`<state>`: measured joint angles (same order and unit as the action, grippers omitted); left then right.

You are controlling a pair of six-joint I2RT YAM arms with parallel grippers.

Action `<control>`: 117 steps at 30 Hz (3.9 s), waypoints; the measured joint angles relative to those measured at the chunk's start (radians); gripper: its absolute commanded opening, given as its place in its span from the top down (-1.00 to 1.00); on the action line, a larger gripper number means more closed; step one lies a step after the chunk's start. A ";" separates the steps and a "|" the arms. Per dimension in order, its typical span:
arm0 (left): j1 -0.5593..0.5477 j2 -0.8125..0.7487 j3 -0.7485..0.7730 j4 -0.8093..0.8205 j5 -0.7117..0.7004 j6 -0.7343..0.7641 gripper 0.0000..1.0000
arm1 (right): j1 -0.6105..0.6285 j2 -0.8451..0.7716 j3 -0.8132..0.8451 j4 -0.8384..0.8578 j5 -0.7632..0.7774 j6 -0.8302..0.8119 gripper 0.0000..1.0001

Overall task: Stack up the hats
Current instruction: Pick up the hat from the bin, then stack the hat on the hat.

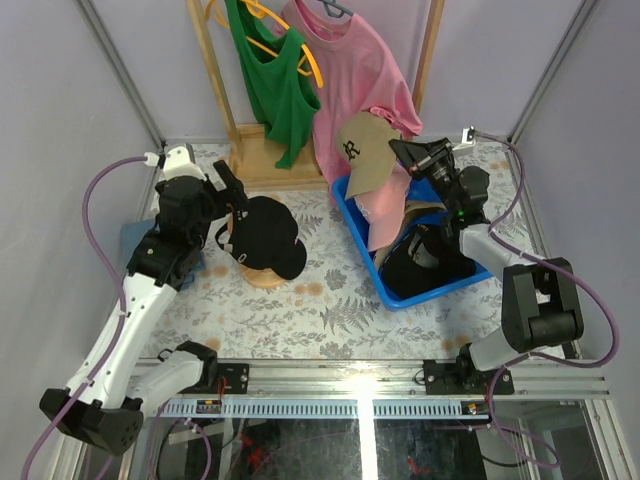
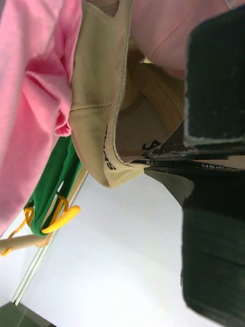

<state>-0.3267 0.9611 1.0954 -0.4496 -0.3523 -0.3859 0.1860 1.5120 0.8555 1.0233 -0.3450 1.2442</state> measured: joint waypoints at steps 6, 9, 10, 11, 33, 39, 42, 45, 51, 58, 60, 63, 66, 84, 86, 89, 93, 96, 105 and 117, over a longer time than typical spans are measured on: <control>0.000 0.013 0.000 0.004 -0.005 0.000 -0.99 | -0.023 0.050 0.054 0.070 -0.032 0.019 1.00; 0.000 0.019 0.000 0.007 -0.006 0.000 -0.99 | -0.037 0.073 0.080 0.101 -0.050 0.035 1.00; 0.000 0.020 0.000 0.008 -0.006 0.000 -0.99 | -0.042 0.078 0.088 0.112 -0.058 0.041 1.00; 0.000 0.021 0.000 0.008 -0.006 0.000 -0.99 | -0.046 0.081 0.095 0.116 -0.065 0.045 1.00; 0.000 -0.021 0.025 0.010 0.154 -0.033 -0.99 | -0.005 -0.024 -0.036 0.383 -0.184 0.304 1.00; 0.000 -0.043 0.058 0.018 0.304 -0.085 -0.99 | 0.121 -0.161 -0.082 0.410 -0.204 0.332 1.00; 0.000 -0.060 0.069 0.021 0.368 -0.119 -0.99 | 0.176 -0.217 -0.100 0.424 -0.206 0.338 1.00; 0.000 -0.085 0.077 0.026 0.423 -0.167 -0.99 | 0.233 -0.268 -0.121 0.427 -0.206 0.343 1.00; 0.000 -0.174 0.087 0.028 0.484 -0.282 -0.99 | 0.330 -0.335 -0.144 0.426 -0.195 0.346 1.00; 0.000 -0.309 0.091 0.027 0.483 -0.457 -0.99 | 0.415 -0.401 -0.169 0.430 -0.188 0.346 1.00; 0.000 -0.340 0.092 0.028 0.481 -0.512 -0.99 | 0.431 -0.408 -0.171 0.439 -0.188 0.349 1.00; 0.000 -0.370 0.092 0.034 0.496 -0.598 -0.99 | 0.454 -0.412 -0.172 0.462 -0.190 0.357 1.00; 0.000 -0.374 0.091 0.051 0.536 -0.680 -0.99 | 0.471 -0.417 -0.173 0.485 -0.192 0.365 1.00; 0.000 -0.394 -0.016 0.231 0.802 -1.057 -0.99 | 0.620 -0.502 -0.114 0.510 -0.274 0.322 1.00; 0.000 -0.392 -0.031 0.268 0.843 -1.092 -0.99 | 0.636 -0.491 -0.102 0.510 -0.282 0.312 1.00; 0.000 -0.384 -0.049 0.306 0.902 -1.134 -0.99 | 0.660 -0.465 -0.079 0.516 -0.296 0.297 1.00; 0.000 -0.386 -0.054 0.307 0.954 -1.154 -0.99 | 0.685 -0.437 -0.058 0.523 -0.307 0.281 1.00; 0.000 -0.398 -0.054 0.315 0.981 -1.165 -0.99 | 0.697 -0.424 -0.051 0.526 -0.313 0.272 1.00; 0.000 -0.427 -0.067 0.401 1.033 -1.227 -0.75 | 0.705 -0.376 -0.051 0.555 -0.329 0.263 1.00; 0.000 -0.455 -0.159 0.577 1.042 -1.322 0.29 | 0.705 -0.330 -0.051 0.559 -0.328 0.264 1.00</control>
<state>-0.3267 0.5064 0.9367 0.1276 0.6895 -1.7081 0.8906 1.1824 0.8047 1.5822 -0.6727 1.5078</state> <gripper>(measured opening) 0.485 0.034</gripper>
